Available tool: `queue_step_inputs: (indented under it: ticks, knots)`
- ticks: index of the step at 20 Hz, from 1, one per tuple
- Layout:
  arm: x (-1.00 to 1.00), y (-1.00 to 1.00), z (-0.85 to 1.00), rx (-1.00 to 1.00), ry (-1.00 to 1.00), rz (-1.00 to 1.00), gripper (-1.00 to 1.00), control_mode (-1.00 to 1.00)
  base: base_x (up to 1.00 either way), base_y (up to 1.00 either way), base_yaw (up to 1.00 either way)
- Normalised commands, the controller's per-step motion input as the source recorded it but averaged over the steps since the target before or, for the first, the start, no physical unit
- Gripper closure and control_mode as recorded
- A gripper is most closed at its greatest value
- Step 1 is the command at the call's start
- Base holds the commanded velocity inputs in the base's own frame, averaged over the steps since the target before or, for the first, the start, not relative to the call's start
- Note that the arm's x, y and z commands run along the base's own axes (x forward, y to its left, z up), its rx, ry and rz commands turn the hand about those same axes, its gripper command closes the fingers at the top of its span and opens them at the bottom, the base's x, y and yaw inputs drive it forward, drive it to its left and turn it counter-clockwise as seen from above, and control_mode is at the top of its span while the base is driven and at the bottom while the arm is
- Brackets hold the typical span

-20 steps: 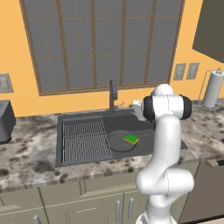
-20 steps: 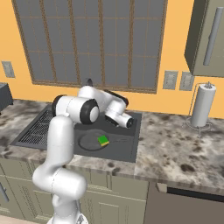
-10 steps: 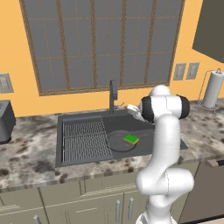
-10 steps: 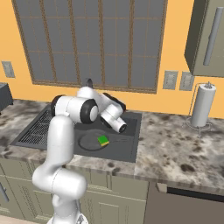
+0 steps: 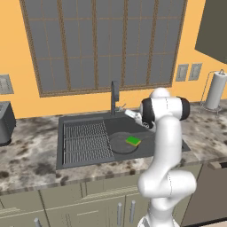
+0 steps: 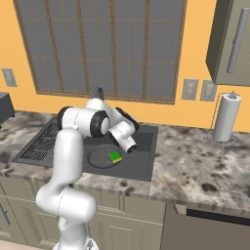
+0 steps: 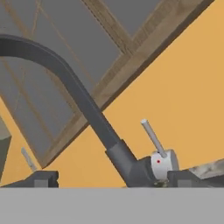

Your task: Pick the pan and sponge and place them into the sink. Then turn on the water.

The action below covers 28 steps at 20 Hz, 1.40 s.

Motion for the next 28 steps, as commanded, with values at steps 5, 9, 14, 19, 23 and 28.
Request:
queue_step_inputs:
  ticks: [5,9,14,19,23,28]
  knots:
    - [0.09,0.00,-0.01,-0.04,-0.25,-0.09,-1.00,-1.00,0.00,0.00,0.00]
    - [0.10,0.01,-0.02,-0.01,-0.24,-0.11,-1.00,-1.00,0.00,0.00,0.00]
    - [0.15,0.00,-0.05,0.01,-0.14,-0.14,-1.00,-1.00,0.00,0.00,0.00]
    - [0.05,0.00,0.03,0.03,0.10,-0.14,-1.00,-1.00,0.00,0.00,0.00]
    - [0.18,0.02,0.10,0.03,0.15,-0.06,-1.00,-1.00,0.00,0.00,0.00]
    - [0.36,-0.04,0.03,0.00,0.13,0.01,-1.00,-1.00,0.00,0.00,0.00]
